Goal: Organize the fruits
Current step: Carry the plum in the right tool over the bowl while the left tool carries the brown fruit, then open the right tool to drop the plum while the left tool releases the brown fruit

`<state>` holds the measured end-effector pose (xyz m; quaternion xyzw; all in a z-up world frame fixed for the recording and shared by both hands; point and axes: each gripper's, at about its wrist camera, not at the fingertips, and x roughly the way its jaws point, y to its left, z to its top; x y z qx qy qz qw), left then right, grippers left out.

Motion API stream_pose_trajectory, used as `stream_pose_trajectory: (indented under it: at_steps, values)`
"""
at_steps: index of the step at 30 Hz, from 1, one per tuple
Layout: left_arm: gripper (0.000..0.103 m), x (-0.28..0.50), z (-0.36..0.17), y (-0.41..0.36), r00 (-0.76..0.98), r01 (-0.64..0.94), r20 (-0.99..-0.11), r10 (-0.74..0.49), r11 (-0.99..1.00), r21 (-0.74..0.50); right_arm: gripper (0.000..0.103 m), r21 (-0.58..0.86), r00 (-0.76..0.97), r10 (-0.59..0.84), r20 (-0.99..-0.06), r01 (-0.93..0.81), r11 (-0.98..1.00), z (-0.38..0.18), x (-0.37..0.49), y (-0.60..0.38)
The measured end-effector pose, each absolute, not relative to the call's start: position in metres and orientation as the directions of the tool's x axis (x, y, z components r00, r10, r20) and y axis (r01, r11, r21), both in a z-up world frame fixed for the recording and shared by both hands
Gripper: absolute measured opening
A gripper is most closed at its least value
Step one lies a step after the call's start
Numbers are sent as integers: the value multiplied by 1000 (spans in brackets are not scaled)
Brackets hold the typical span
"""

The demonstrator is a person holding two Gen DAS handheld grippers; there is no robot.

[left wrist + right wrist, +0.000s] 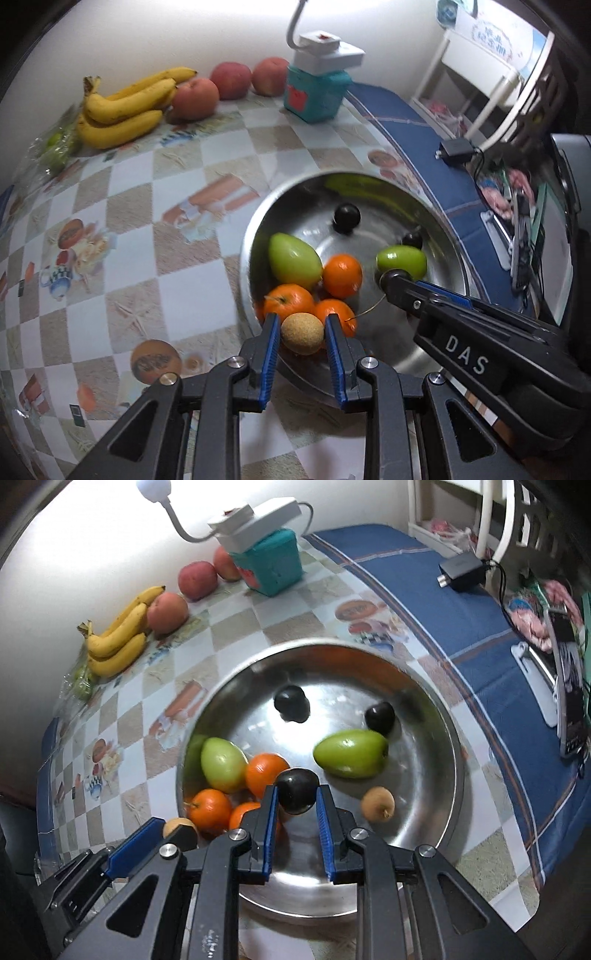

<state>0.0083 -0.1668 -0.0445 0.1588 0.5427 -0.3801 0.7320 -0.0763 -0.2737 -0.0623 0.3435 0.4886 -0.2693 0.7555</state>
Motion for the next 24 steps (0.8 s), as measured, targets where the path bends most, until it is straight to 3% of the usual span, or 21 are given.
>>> stream_pose_trajectory:
  at_steps: [24]
  values:
    - [29, -2, -63, -172, 65, 747, -944, -322, 643, -168, 22, 239, 327, -34, -944, 755, 610, -80, -74, -271]
